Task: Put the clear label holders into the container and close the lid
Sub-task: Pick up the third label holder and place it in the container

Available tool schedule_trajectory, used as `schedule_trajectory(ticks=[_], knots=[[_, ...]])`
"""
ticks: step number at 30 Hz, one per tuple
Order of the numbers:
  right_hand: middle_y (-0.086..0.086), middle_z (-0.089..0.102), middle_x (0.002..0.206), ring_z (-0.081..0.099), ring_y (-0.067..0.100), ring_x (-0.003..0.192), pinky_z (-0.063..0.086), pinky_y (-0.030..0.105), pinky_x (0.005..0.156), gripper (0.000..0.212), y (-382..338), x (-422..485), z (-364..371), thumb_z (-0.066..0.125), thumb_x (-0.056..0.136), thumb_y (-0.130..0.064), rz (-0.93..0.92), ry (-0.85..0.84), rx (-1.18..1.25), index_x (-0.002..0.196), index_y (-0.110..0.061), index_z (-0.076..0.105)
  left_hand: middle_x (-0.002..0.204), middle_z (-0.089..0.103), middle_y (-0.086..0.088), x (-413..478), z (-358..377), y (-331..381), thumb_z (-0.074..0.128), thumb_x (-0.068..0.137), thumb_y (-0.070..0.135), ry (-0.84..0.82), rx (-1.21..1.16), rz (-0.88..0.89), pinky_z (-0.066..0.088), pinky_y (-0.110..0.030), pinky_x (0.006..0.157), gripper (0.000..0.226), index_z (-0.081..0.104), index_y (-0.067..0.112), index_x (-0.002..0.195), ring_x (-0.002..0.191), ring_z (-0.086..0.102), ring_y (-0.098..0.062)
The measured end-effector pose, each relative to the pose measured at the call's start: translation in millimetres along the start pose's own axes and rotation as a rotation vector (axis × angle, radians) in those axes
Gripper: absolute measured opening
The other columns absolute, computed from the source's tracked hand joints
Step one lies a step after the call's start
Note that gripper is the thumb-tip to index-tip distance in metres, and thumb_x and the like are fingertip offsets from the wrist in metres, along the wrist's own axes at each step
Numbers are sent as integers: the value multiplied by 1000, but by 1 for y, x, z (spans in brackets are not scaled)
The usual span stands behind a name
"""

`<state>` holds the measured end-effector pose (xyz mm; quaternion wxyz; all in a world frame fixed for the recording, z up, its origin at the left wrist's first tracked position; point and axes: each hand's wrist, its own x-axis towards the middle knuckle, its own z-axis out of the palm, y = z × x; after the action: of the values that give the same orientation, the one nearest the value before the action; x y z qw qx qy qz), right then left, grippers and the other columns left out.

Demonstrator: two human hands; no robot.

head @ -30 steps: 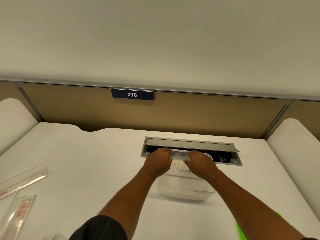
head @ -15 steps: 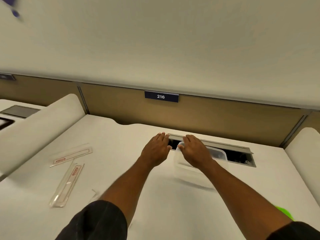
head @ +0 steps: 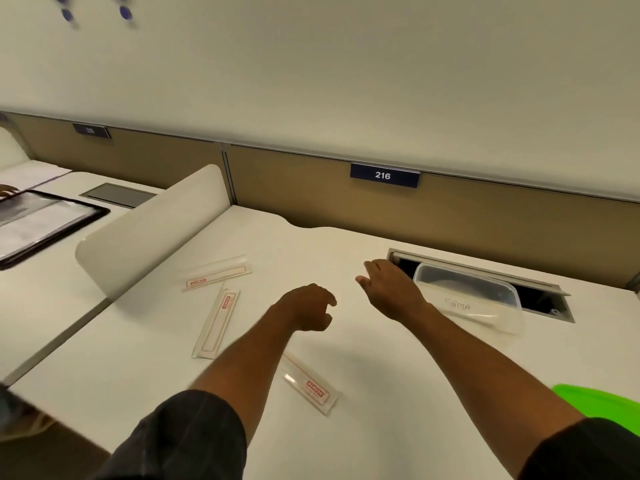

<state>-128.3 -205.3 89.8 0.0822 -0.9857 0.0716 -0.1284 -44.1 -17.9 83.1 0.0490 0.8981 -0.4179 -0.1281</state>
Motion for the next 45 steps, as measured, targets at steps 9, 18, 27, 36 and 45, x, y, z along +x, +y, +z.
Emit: schedule_trajectory(ticks=[9,18,27,36,45], knots=[[14,60,115,53,29,108,45,39,89,44,-52,5,35,37,99,-41,62,-69,-2,118,-5,54,127,57,0,-34,60,-50,70,81,38,-293,158,73,45,-35,95,46,58,28,124,114,56,-21],[13,61,115,54,29,106,46,39,88,43,-54,-7,51,36,99,-41,154,-92,-24,117,-5,53,100,70,-6,-31,87,-64,51,89,13,-7,335,315,45,-31,66,22,70,22,98,84,67,-31],[14,53,134,46,30,126,37,39,103,46,-17,-7,44,35,100,-38,452,-66,190,132,-7,49,96,76,7,4,42,-79,63,85,25,226,-548,-32,50,-25,82,18,76,25,97,90,68,-12],[-2,68,114,62,16,108,49,35,95,40,14,-3,14,73,77,-47,432,-335,1017,106,-21,68,94,75,-11,41,3,-29,69,86,14,239,-1708,-111,59,-30,74,20,71,7,104,86,73,-22],[16,69,115,66,31,107,55,38,89,45,65,-3,0,78,76,-33,427,-447,1376,115,-14,67,104,73,-15,80,0,36,64,89,30,190,-1956,-87,57,-37,79,23,72,14,104,97,70,-30]])
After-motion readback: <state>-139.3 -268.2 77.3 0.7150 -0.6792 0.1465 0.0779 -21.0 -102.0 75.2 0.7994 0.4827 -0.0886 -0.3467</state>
